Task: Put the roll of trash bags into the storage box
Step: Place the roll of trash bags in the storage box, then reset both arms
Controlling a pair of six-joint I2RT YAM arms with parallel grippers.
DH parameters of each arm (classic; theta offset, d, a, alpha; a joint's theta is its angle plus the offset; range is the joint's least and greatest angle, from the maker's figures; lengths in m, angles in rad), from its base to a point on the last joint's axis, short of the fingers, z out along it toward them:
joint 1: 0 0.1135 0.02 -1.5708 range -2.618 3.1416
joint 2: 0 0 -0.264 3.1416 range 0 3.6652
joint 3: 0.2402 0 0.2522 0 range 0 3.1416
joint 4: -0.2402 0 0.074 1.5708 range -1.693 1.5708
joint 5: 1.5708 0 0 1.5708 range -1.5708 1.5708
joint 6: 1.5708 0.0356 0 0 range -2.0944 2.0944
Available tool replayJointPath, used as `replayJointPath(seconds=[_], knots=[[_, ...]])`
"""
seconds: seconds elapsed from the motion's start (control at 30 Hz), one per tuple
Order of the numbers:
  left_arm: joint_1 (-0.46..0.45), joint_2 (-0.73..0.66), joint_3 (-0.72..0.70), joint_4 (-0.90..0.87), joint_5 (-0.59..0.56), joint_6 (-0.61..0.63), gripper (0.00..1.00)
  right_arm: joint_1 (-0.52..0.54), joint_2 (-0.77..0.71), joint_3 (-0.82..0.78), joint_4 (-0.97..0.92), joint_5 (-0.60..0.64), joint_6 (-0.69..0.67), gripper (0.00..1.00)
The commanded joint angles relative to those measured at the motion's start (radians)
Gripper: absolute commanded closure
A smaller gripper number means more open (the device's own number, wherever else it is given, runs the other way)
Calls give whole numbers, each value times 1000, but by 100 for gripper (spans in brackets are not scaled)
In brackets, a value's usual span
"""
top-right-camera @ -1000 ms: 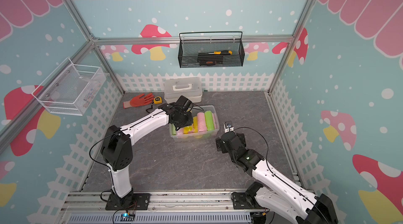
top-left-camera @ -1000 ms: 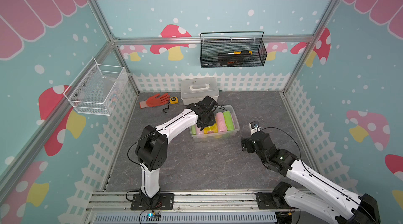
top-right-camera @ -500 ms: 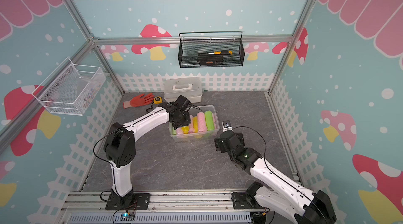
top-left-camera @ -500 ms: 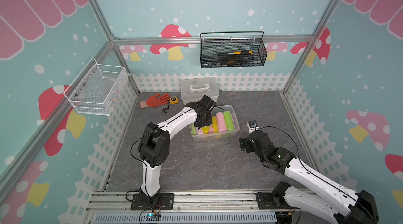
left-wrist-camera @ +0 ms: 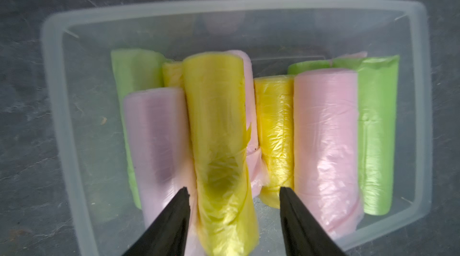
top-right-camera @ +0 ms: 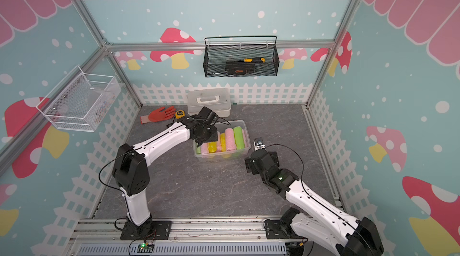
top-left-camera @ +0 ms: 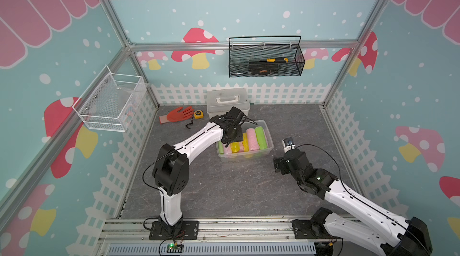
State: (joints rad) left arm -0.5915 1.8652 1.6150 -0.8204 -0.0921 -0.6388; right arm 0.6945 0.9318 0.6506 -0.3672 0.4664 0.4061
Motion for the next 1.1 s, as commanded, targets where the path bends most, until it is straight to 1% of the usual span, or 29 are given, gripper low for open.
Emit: replayJointPath(seconds=[0.0, 0.13, 0.17, 0.23, 0.33, 0.4, 0.47, 0.53, 0.67, 0.77, 0.83, 0.9, 0.93, 0.97, 1.0, 1.03, 1.07], knots=[[-1, -180, -95, 65, -136, 8, 38, 3, -33, 22, -10, 48, -12, 1], [11, -441, -316, 214, -282, 13, 24, 4, -98, -12, -5, 123, -35, 1], [22, -508, -382, 250, -301, 9, 18, 4, -122, -30, 14, 136, -55, 1], [50, -618, -509, 347, -317, 0, 2, 4, -171, -68, 50, 151, -83, 1], [91, -749, -724, 531, -303, 34, 1, 4, -254, -120, 91, 157, -129, 1], [108, -818, -861, 645, -332, 62, 1, 3, -310, -147, 98, 184, -156, 1], [138, -892, -971, 711, -363, 81, 1, 3, -367, -181, 113, 226, -179, 1], [167, -963, -1046, 747, -393, 92, 1, 3, -413, -212, 140, 251, -214, 1], [177, -1092, -1140, 808, -464, 119, 1, 2, -473, -254, 166, 285, -273, 1], [177, -1155, -1176, 832, -524, 201, 1, 2, -481, -303, 237, 296, -359, 1], [177, -1177, -1204, 845, -601, 236, 1, 2, -474, -342, 304, 304, -411, 1], [176, -1178, -1252, 894, -676, 274, 1, 1, -454, -377, 404, 319, -466, 1], [176, -1169, -1288, 953, -696, 313, 1, 0, -449, -378, 412, 313, -482, 1], [207, -1149, -1329, 1043, -708, 375, 1, -1, -442, -414, 449, 310, -509, 2], [215, -1143, -1334, 1045, -737, 367, 1, -2, -435, -434, 493, 304, -537, 1], [230, -1140, -1331, 1053, -701, 411, 1, -4, -425, -449, 529, 304, -559, 1], [242, -1124, -1367, 1137, -645, 465, 1, -9, -412, -455, 553, 304, -564, 1]])
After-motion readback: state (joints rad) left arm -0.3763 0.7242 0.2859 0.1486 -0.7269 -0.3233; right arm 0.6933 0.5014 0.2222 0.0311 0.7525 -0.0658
